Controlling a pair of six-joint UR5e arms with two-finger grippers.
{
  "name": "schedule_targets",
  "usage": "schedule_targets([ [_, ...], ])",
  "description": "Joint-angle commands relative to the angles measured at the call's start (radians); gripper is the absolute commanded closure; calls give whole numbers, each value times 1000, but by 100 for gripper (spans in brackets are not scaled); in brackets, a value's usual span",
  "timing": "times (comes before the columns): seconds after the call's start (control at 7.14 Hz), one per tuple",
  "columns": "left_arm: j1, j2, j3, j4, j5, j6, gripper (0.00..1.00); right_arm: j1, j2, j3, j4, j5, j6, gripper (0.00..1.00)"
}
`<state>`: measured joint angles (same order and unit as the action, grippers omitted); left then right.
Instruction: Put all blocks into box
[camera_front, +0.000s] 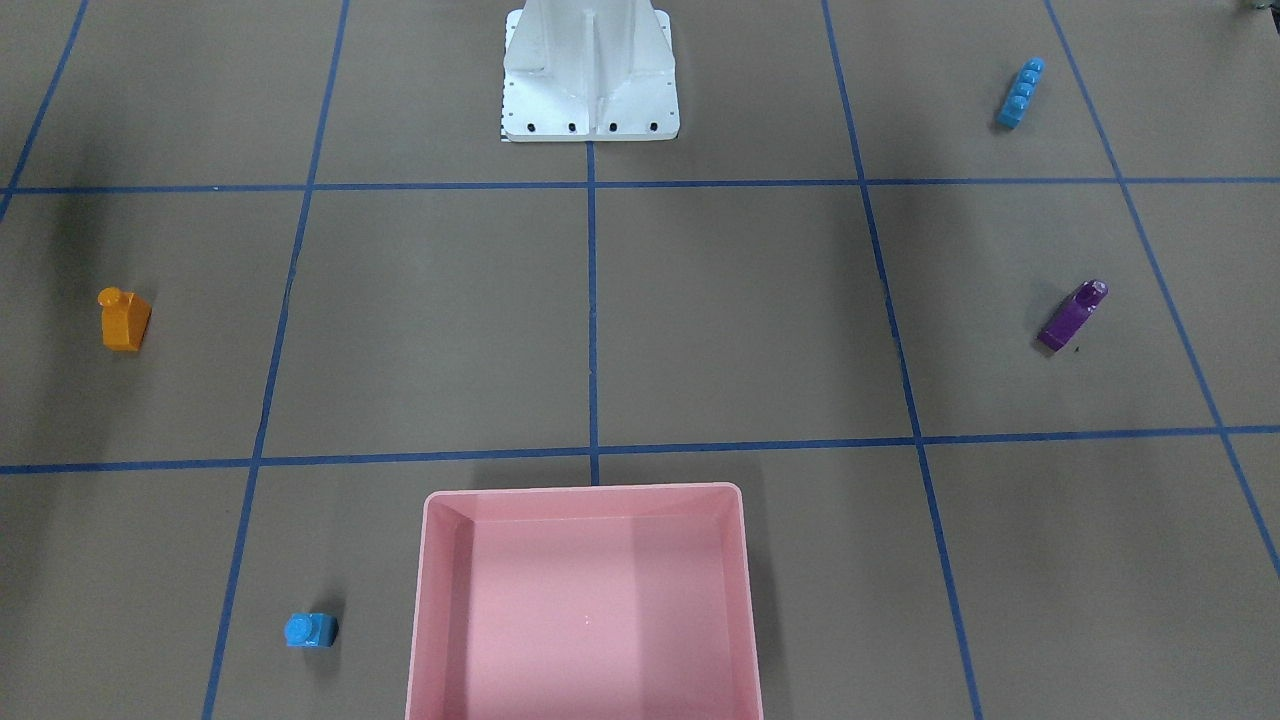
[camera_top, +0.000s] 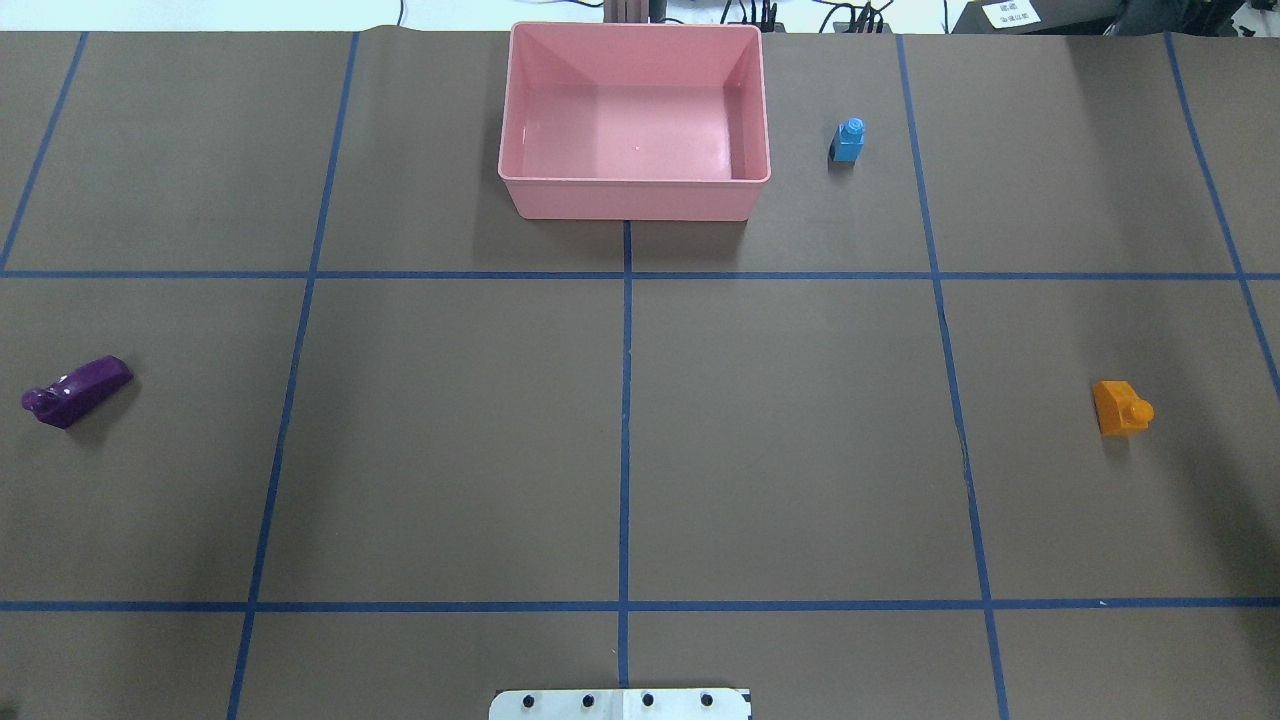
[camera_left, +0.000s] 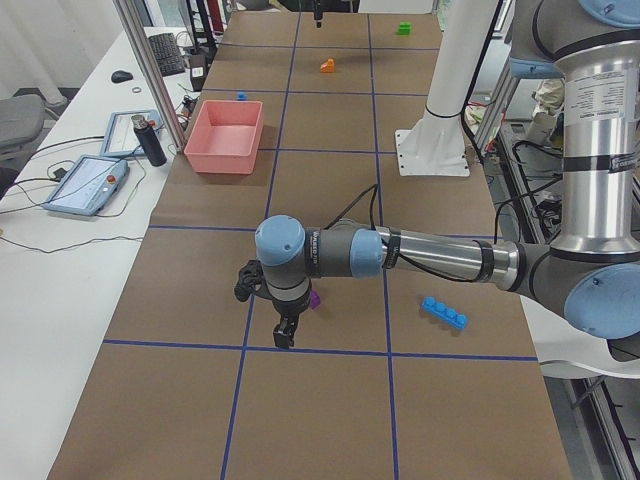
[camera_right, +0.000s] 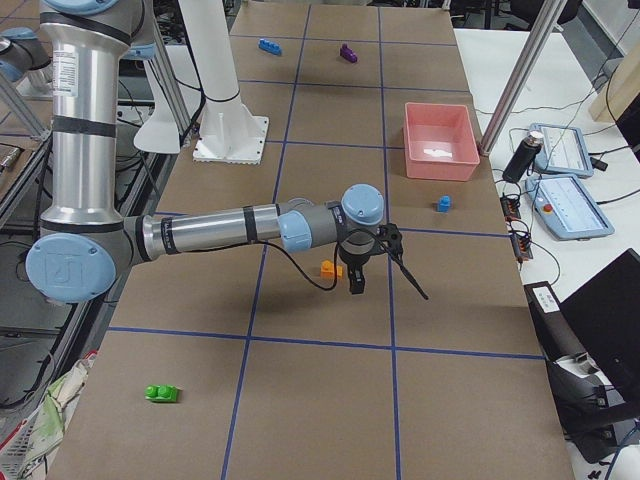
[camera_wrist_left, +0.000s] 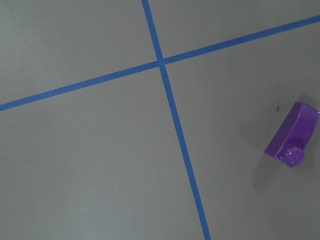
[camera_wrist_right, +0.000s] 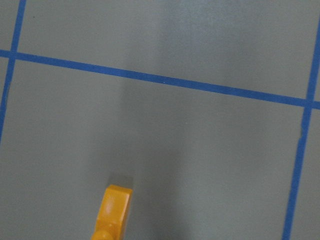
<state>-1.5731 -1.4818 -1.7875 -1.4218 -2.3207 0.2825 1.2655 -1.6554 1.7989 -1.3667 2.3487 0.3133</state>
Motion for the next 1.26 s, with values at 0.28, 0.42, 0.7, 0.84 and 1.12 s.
schedule_targets([
  [0.28, 4, 2, 0, 1, -3, -2, 0, -306, -47, -124, 476, -187, 483, 0],
  [0.42, 4, 2, 0, 1, -3, 0, 0, -333, -47, -125, 479, -189, 524, 2],
  [0.7, 4, 3, 0, 1, -3, 0, 0, -371, -75, -125, 479, -218, 532, 49],
  [0.84, 4, 3, 0, 1, -3, -2, 0, -371, -92, -125, 479, -218, 530, 97],
  [1.12, 4, 3, 0, 1, -3, 0, 0, -368, -92, -113, 479, -218, 530, 100],
])
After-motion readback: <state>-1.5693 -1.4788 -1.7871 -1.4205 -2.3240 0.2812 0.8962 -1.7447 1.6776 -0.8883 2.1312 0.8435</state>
